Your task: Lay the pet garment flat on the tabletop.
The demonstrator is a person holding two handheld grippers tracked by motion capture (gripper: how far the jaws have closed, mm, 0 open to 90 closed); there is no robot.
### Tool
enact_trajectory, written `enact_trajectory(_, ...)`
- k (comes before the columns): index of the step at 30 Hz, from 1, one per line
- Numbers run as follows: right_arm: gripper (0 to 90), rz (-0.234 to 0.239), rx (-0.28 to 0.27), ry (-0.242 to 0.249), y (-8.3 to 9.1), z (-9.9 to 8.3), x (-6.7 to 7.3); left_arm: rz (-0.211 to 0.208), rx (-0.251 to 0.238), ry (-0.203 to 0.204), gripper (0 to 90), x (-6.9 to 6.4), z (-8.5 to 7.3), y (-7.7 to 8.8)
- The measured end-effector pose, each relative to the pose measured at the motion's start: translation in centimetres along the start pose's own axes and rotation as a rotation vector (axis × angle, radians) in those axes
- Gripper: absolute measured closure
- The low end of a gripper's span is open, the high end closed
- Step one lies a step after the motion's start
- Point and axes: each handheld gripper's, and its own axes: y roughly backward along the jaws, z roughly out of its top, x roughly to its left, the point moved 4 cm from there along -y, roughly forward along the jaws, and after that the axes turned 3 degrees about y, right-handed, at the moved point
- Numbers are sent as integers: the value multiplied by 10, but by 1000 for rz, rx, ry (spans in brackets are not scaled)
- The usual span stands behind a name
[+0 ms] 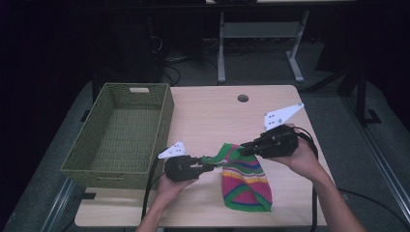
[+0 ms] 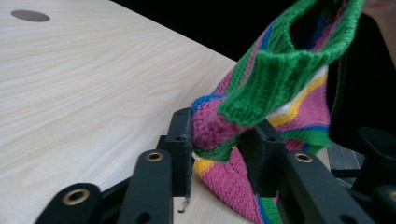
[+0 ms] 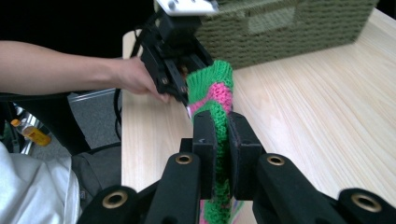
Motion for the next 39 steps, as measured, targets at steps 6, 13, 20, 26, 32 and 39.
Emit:
enact_trajectory(6,828,-34,32,-36,3,-18,-7,7,-12,-7,765,-2,5,8)
enact_trajectory(13,827,-66,73,-51,3,-32,-9,4,7,-47,808,-10,23,5)
enact_trajectory(20,827,-79,77,-59,5,-41,-7,15,48,-85,811,-14,41,-1)
enact_trajectory(26,826,-102,55,-98,7,-49,-13,44,99,-92,811,-12,49,-8)
enact_trajectory(32,825,-132,37,-148,10,-57,-23,72,127,-78,808,-3,59,-17)
enact_trajectory(39,823,-147,38,-177,8,-61,-33,104,146,-65,809,8,67,-29)
